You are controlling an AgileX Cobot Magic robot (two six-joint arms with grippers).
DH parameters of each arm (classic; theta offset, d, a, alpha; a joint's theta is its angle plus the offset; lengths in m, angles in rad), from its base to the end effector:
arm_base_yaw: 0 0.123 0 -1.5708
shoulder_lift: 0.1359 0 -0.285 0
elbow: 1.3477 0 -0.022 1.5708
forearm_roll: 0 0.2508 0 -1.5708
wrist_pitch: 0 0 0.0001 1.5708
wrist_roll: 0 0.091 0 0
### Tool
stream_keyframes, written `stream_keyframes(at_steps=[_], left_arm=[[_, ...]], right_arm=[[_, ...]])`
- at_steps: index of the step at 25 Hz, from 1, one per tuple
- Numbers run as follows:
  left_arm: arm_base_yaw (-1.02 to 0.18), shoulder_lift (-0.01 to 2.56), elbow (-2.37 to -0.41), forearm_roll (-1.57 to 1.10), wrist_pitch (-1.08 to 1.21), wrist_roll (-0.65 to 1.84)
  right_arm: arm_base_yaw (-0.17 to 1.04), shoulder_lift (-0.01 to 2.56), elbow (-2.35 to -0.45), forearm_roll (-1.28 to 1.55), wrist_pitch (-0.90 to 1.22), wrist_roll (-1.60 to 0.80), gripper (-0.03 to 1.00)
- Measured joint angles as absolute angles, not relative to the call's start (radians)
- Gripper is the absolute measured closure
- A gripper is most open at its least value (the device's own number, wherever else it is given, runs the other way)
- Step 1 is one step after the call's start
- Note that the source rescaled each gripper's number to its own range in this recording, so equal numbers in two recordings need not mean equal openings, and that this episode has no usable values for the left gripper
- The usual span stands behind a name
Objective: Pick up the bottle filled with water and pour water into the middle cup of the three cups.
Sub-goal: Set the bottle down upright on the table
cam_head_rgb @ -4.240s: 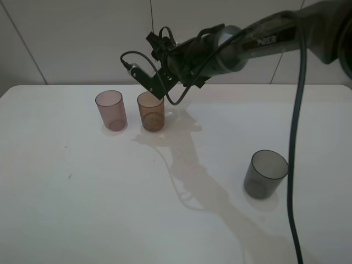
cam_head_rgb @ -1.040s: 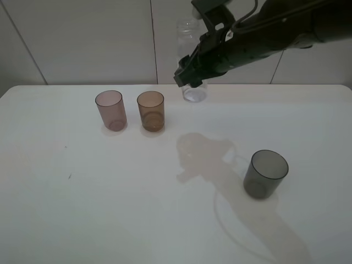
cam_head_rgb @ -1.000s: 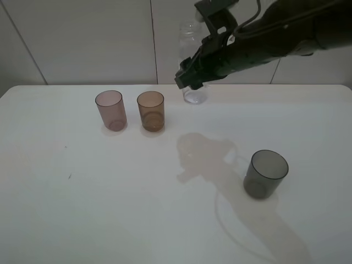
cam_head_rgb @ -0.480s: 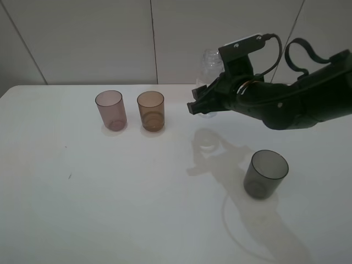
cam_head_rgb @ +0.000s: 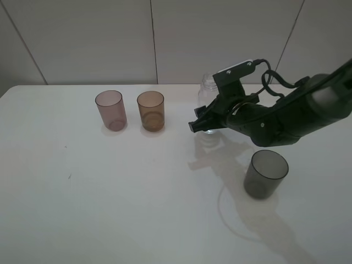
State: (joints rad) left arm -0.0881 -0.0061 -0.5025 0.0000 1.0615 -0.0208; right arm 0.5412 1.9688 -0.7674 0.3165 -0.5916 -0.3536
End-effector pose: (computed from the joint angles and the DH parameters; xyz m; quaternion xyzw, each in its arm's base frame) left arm -0.0061 0.0005 0.2779 0.0286 0.8507 -0.0286 0.5241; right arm 0.3097 0.1678 0.1063 -0.2281 0.8388 0.0357 0.4930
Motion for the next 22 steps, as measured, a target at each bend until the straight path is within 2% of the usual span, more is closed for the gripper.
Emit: stream_keyframes(at_steps=[19,22], left_arm=[[-0.088,-0.006,-0.503,0.000,1.062,-0.021],[-0.088,-0.006,-0.503,0.000,1.062,-0.021]], right_arm=[[0.541,1.996,-0.767,0.319,-0.572,-0.354,0.97],[0.541,1.996,-0.767,0.319,-0.572,-0.354,0.88]])
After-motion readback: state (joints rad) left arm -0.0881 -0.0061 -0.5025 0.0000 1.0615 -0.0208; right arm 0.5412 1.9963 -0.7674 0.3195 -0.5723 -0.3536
